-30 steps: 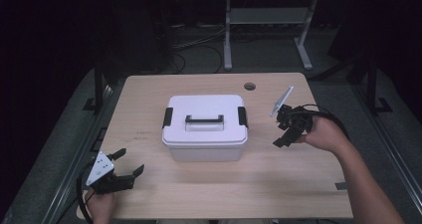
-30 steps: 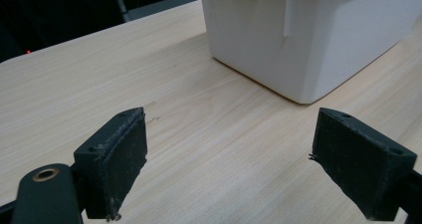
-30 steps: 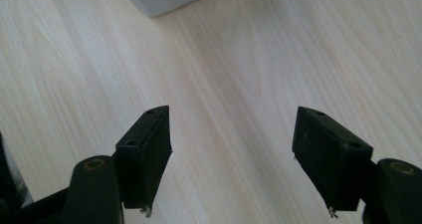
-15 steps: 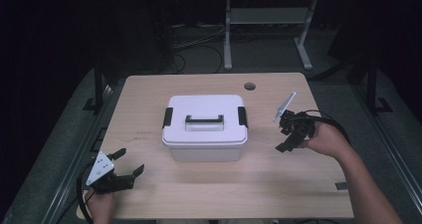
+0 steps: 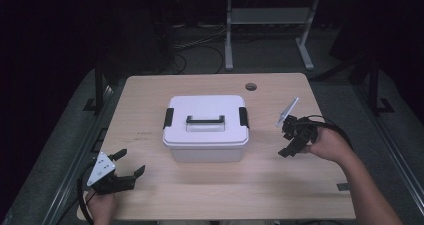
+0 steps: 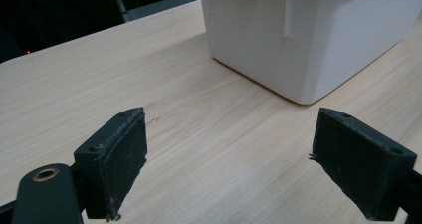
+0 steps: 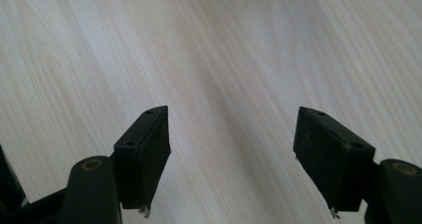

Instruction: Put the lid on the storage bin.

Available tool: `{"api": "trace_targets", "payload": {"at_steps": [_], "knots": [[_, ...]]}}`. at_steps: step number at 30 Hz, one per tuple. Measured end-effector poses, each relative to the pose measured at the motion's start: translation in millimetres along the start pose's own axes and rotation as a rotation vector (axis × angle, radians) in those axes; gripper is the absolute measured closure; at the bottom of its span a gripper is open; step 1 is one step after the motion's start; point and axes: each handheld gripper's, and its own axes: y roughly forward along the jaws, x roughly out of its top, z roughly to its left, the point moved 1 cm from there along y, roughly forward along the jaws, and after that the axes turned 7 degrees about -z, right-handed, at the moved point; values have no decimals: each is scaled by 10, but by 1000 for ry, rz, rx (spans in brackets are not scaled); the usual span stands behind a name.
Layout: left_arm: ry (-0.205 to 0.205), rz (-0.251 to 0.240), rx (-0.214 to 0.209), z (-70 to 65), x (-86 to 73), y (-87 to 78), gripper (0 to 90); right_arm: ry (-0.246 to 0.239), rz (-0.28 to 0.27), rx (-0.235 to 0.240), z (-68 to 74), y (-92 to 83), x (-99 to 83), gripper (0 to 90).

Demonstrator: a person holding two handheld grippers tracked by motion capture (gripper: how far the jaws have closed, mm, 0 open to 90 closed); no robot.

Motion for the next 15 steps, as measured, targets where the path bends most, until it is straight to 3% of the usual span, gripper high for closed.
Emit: {"api": "trace_targets", "payload": {"at_steps": [15], "knots": [[-1,-1,1,1,0,-1,135,25,6,17,9,101,-175,296]]}}
